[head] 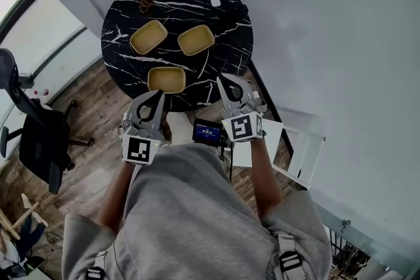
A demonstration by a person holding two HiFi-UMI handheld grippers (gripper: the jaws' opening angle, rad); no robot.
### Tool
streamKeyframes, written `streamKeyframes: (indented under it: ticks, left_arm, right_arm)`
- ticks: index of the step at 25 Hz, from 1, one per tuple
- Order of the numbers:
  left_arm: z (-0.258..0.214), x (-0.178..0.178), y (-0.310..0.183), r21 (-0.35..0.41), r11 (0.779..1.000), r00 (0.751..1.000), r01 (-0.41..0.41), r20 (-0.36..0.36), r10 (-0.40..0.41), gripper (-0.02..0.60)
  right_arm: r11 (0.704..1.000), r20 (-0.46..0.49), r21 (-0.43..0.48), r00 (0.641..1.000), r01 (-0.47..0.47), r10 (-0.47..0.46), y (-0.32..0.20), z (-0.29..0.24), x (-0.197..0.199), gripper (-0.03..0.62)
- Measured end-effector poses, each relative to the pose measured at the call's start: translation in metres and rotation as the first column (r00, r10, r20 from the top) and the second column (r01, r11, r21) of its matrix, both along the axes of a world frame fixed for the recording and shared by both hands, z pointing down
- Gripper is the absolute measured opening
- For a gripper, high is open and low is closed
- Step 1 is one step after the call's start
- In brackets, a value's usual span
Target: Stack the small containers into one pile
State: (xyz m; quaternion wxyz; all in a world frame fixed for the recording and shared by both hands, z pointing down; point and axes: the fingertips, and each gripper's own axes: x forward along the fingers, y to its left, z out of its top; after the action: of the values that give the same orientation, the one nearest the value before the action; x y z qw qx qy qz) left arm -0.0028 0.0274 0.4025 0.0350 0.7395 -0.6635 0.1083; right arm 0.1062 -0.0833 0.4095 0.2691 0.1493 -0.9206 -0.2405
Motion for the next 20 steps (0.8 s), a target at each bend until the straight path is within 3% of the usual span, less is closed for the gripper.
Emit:
streamKeyframes:
  ticks: [3, 8, 11, 14, 20]
  left_arm:
    - [0.000, -0.003, -0.022, -0.011, 1.000, 1.000, 0.012, -0.013, -0.013, 0.000]
    - [0.015, -0.026, -0.043, -0.065, 0.984, 0.985, 0.163, -0.043, -0.166, 0.000]
    - [0.019, -0.037, -0.049, -0.077, 0.973, 0.974, 0.217, -0.051, -0.221, 0.000]
    - [0.026, -0.044, -0.050, -0.100, 0.965, 0.967, 0.243, -0.057, -0.249, 0.000]
    - [0.029, -0.073, -0.039, -0.111, 0.941, 0.946, 0.319, -0.024, -0.324, 0.000]
  right_arm:
    - [0.997, -0.035, -0.027, 0.996, 0.075, -0.076, -0.034, 0.027, -0.015, 0.014]
    - [0.967, -0.164, -0.037, 0.953, 0.254, -0.256, -0.082, 0.083, -0.045, 0.029]
    - [0.932, -0.304, -0.062, 0.883, 0.357, -0.358, -0.099, 0.130, -0.054, 0.054]
    - [0.895, -0.439, -0.113, 0.786, 0.431, -0.434, -0.111, 0.180, -0.053, 0.080]
    - [0.850, -0.556, -0.273, 0.647, 0.451, -0.522, -0.123, 0.260, -0.056, 0.106]
